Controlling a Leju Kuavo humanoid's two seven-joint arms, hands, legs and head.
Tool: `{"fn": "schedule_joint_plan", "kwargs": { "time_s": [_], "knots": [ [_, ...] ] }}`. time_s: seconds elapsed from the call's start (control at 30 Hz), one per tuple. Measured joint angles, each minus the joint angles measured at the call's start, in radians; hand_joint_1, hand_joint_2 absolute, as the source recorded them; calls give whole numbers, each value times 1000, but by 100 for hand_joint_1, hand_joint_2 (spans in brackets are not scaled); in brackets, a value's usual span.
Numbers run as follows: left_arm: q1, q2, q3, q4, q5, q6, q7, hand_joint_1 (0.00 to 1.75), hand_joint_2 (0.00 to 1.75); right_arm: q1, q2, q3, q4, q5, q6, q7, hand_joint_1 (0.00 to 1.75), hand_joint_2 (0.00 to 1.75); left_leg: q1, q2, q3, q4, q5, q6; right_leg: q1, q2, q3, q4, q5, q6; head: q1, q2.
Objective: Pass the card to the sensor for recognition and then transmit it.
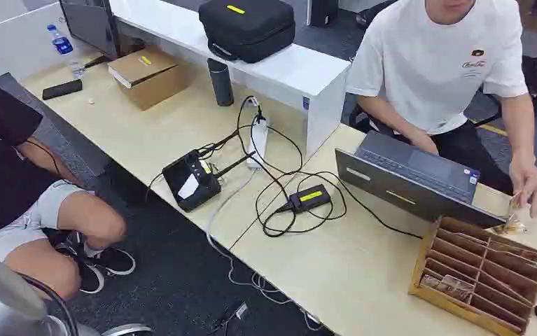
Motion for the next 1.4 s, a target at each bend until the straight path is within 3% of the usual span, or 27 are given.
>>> {"fn": "schedule_joint_plan", "kwargs": {
  "time_s": [0.13,0.23,0.47,0.73,0.77,0.8,0.83,1.4],
  "knots": [
    [-3,0,-36,0,-55,58,-77,0,175,-39,95,109,37,16,-32,10,0,175,1,-1,-1,0,0,0,1,0,-1,0,0,0,0,0],
    [-3,0,-71,0,-94,94,-137,0,175,-39,130,150,40,22,-50,14,0,175,1,-4,-2,0,0,0,1,-3,-1,0,0,0,0,0],
    [-4,0,-98,0,-77,33,-123,0,175,-41,243,228,61,47,-80,18,0,175,1,-4,-3,0,0,0,1,-3,-3,0,0,0,0,0],
    [-3,0,-110,0,-75,32,-133,0,175,-39,288,268,69,65,-102,16,0,175,1,-4,-4,1,0,0,1,-3,-3,0,0,0,0,0],
    [-3,0,-112,0,-75,32,-133,0,175,-38,290,271,69,71,-102,16,9,175,1,-4,-4,1,0,0,1,-3,-3,0,0,0,0,0],
    [-3,0,-114,0,-75,31,-134,0,175,-37,292,275,69,74,-102,16,49,175,1,-4,-4,1,0,0,1,-3,-3,0,0,0,0,0],
    [-3,0,-115,0,-74,29,-134,0,175,-35,292,278,68,75,-103,16,175,175,1,-4,-4,1,0,0,1,-3,-3,0,0,0,0,0],
    [-2,2,-124,0,-75,13,-143,0,175,46,294,262,-1,97,-176,-3,175,175,1,-5,-4,2,1,0,1,-4,-3,0,1,-1,0,0]
  ]
}}
